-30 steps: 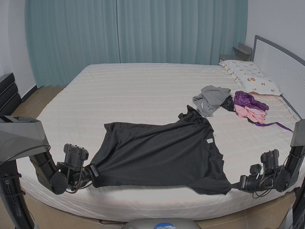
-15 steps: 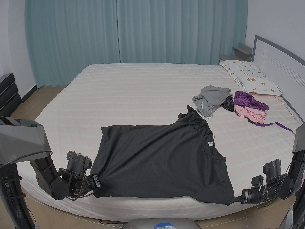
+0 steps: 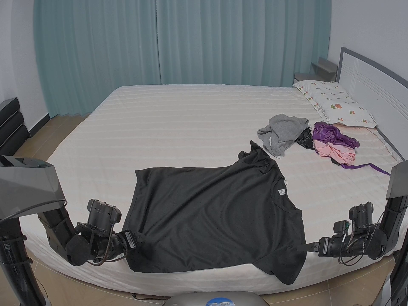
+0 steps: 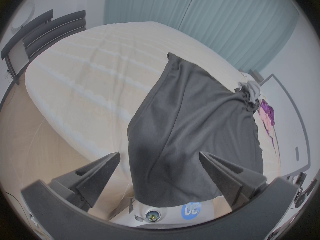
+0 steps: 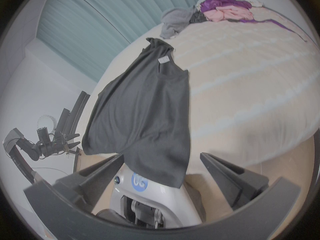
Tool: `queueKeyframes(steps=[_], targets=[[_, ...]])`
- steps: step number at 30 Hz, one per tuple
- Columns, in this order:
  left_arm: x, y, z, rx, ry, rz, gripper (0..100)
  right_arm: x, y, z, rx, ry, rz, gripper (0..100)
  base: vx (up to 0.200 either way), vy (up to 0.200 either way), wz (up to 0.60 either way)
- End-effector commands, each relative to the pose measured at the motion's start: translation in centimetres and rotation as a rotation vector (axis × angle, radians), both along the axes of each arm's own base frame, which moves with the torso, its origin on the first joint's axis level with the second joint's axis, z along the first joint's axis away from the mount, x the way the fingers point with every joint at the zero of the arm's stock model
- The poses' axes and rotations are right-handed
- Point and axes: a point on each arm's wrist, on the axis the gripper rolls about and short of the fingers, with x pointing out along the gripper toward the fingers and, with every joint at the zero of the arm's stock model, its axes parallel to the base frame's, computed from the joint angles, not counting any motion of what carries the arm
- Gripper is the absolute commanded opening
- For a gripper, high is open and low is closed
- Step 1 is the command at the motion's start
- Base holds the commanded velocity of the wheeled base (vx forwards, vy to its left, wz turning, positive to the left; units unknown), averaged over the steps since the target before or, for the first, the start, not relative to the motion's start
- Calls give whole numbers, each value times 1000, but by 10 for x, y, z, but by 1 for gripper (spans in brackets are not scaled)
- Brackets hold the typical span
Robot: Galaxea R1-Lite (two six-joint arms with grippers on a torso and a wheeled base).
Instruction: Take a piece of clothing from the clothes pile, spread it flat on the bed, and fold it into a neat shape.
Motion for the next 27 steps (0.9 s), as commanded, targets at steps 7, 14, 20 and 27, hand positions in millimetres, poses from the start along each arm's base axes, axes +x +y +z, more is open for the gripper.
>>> queueKeyframes(steps=[7, 14, 20, 27], targets=[[15, 16, 23, -77, -113, 53, 100, 27, 10, 14, 95, -73, -86, 100, 0, 0, 0], [24, 20, 23, -124, -119, 117, 100, 29, 16, 5, 131, -58, -99, 100, 0, 0, 0], [28, 27, 22, -126, -121, 144, 100, 31, 16, 7, 161, -64, -122, 100, 0, 133, 0], [29, 27, 21, -144, -118, 131, 100, 35, 17, 10, 184, -72, -143, 100, 0, 143, 0]])
